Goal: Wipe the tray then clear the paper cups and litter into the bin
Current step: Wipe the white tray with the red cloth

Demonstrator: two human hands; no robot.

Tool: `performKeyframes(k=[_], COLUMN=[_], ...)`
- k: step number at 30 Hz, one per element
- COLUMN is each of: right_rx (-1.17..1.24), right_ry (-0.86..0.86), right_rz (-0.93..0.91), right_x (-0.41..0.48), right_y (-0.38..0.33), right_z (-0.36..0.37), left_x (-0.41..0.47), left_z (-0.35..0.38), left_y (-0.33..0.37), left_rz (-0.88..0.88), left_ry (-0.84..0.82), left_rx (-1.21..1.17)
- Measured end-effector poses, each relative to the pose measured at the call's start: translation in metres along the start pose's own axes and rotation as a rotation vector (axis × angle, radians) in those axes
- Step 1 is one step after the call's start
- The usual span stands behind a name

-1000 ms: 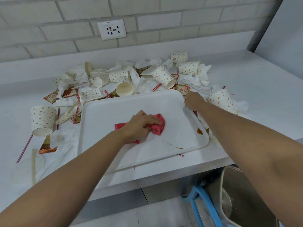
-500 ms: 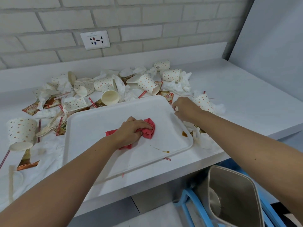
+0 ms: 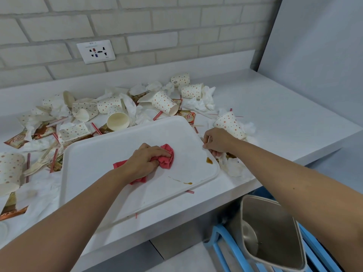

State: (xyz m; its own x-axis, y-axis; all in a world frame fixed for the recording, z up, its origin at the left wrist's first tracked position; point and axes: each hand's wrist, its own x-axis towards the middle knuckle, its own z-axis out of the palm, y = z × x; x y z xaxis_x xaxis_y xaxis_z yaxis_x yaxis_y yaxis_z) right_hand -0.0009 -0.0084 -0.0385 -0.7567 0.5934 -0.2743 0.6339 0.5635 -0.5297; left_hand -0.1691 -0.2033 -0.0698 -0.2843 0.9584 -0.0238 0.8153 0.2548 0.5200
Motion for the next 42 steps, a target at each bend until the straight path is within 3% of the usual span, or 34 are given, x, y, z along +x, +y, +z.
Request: performKeyframes(k=[9,16,23,34,42], right_rx=[0.205,0.264,0.185,0.071,0.090], right_ry=[-0.104,-0.100,-0.097,-0.125,-0.101], right_rz=[0.070,0.119,0.131,0.077,0.072], right_x=[0.005,0.011,0.017,0.019,0.023], right_y=[0.006,0.004,0.003,0.004,0.007], right_z=[-0.001,0.003,0.004,0.004,0.006], left_x=[0.025,0.045,0.045,0.022,0.031], left_z=[0.009,0.030,0.042,0.031,0.037], left_y=[0.029,0.074,0.086,0.075,0.085], left_rz=[-0.020,0.077,0.175,0.294,0.226], left_ry=[-0.048,-0.177,-0.195,-0.360,-0.232], left_rx=[0.110,0.165,0.208,0.162,0.140])
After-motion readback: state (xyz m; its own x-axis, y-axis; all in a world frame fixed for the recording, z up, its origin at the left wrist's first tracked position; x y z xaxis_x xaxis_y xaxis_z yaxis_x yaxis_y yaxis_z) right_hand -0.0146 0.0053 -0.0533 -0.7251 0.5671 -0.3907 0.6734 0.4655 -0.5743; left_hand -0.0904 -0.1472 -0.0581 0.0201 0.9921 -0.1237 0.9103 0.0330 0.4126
